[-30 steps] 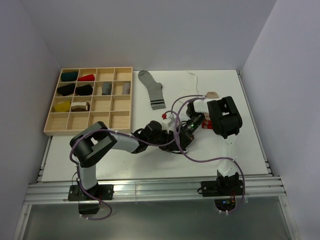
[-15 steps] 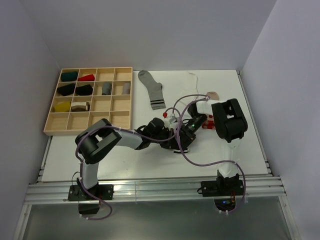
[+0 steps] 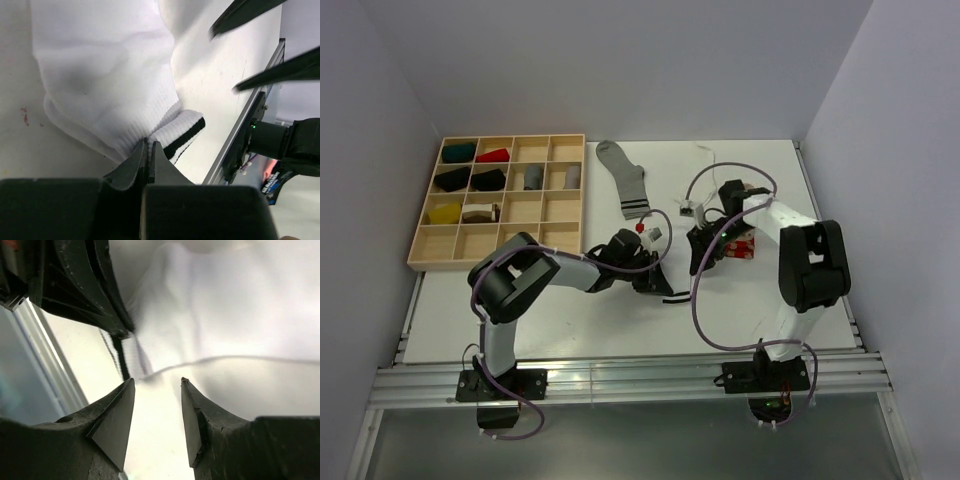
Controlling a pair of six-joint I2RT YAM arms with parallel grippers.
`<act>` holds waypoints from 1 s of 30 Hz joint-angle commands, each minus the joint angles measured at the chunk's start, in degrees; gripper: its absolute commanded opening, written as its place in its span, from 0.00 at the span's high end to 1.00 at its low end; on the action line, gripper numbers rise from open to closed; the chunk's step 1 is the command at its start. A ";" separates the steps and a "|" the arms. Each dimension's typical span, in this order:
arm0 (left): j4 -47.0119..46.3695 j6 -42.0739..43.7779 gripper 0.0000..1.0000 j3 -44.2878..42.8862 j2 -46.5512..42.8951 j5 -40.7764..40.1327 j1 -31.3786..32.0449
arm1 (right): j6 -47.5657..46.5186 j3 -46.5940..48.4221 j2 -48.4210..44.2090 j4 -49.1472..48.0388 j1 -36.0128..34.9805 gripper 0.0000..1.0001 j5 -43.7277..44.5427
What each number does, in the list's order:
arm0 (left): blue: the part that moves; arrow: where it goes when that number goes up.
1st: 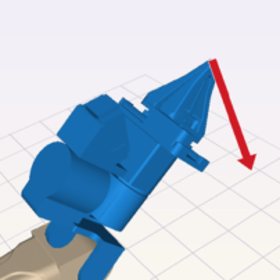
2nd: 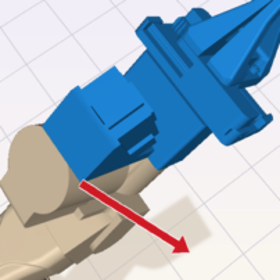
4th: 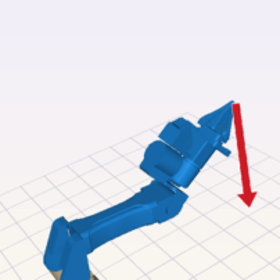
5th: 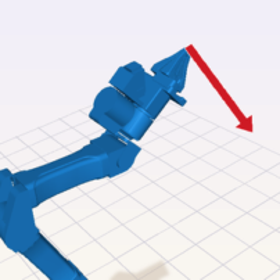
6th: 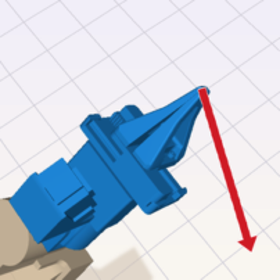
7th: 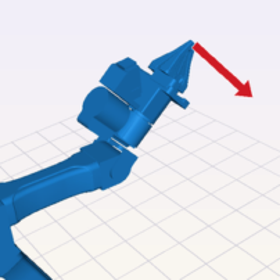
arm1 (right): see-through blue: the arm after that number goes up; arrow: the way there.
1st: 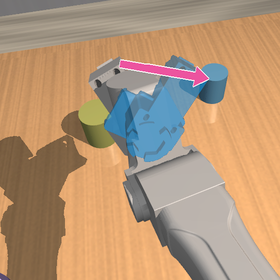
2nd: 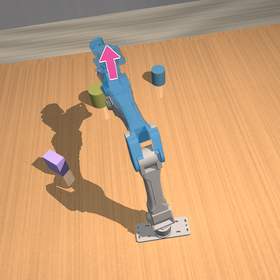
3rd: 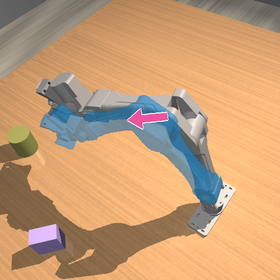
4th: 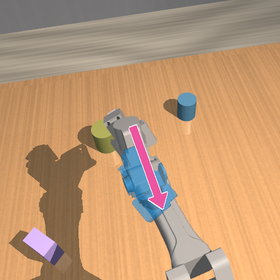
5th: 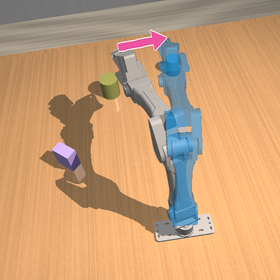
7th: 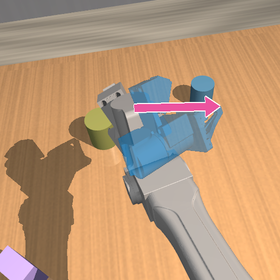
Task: Roll the socks
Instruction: Roll the sock at the center of the board.
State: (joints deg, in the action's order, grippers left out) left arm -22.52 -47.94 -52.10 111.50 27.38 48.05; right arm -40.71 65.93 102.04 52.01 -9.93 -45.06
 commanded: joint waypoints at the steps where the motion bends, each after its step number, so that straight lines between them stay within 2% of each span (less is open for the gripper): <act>1: 7.14 -0.48 1.00 1.30 2.49 -0.30 -0.59 | 0.10 -0.10 -3.25 -3.23 1.85 0.50 -0.03; 3: 7.23 -1.10 1.00 1.29 3.10 0.39 -0.77 | -0.34 -0.71 -5.60 -3.75 2.64 0.50 0.14; 11: 12.93 -6.19 1.00 -1.78 6.52 8.46 -2.44 | -3.23 -12.13 -20.90 -16.05 1.24 0.48 5.59; 15: 11.81 -9.88 1.00 -1.52 8.46 12.43 -3.05 | -5.08 -21.34 -31.25 -22.29 -6.47 0.48 11.38; 19: 12.24 -11.29 1.00 -1.43 9.70 14.55 -3.14 | -5.35 -27.43 -36.46 -27.48 -15.43 0.46 16.84; 22: 12.42 -11.99 0.99 -1.25 10.05 15.51 -3.32 | -5.96 -30.59 -37.44 -29.50 -20.63 0.44 19.21; 30: 13.29 -12.53 1.00 -1.43 10.40 15.51 -3.40 | -5.52 -35.25 -37.62 -32.58 -28.82 0.43 25.19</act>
State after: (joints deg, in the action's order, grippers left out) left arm -17.98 -62.26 -55.53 118.76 46.74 44.31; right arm -46.09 31.53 65.76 23.49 -36.49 -23.42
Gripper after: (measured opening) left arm 0.035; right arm 0.571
